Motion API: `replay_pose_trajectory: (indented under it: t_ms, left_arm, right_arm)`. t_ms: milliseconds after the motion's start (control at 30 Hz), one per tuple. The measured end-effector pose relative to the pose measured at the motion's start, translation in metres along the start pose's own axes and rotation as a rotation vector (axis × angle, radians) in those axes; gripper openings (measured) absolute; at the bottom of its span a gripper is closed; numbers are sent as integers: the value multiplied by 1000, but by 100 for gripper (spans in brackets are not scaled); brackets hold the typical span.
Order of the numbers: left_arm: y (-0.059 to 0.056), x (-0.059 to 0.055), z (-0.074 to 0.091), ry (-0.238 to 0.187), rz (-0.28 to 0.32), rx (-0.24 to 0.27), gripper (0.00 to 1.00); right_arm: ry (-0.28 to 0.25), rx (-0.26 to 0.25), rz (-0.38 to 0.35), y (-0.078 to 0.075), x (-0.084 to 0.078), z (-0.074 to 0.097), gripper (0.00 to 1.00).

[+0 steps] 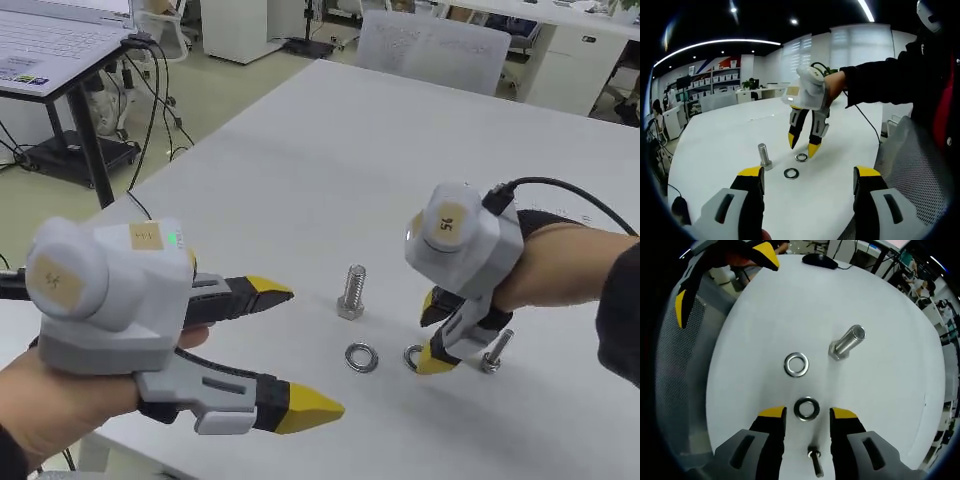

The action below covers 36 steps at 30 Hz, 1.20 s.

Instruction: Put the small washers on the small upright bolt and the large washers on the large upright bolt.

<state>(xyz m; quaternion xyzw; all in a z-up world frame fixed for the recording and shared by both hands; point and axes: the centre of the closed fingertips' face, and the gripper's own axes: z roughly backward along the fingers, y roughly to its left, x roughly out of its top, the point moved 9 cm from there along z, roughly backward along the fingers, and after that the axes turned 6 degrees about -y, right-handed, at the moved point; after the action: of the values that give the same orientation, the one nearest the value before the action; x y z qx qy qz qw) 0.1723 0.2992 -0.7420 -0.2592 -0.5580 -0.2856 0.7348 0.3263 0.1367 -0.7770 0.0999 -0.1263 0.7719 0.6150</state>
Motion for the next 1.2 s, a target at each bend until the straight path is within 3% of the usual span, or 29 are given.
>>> replay_pose_trajectory:
  t_ms: [633,1200]
  left_arm:
    - [7,4,6,-11,-1,31,72]
    - [8,5,6,-10,-1,35,72]
  right_arm:
    - [7,7,-30,-2,-4,-12,34]
    - [-3,23,-71,-2,-6,-12,32]
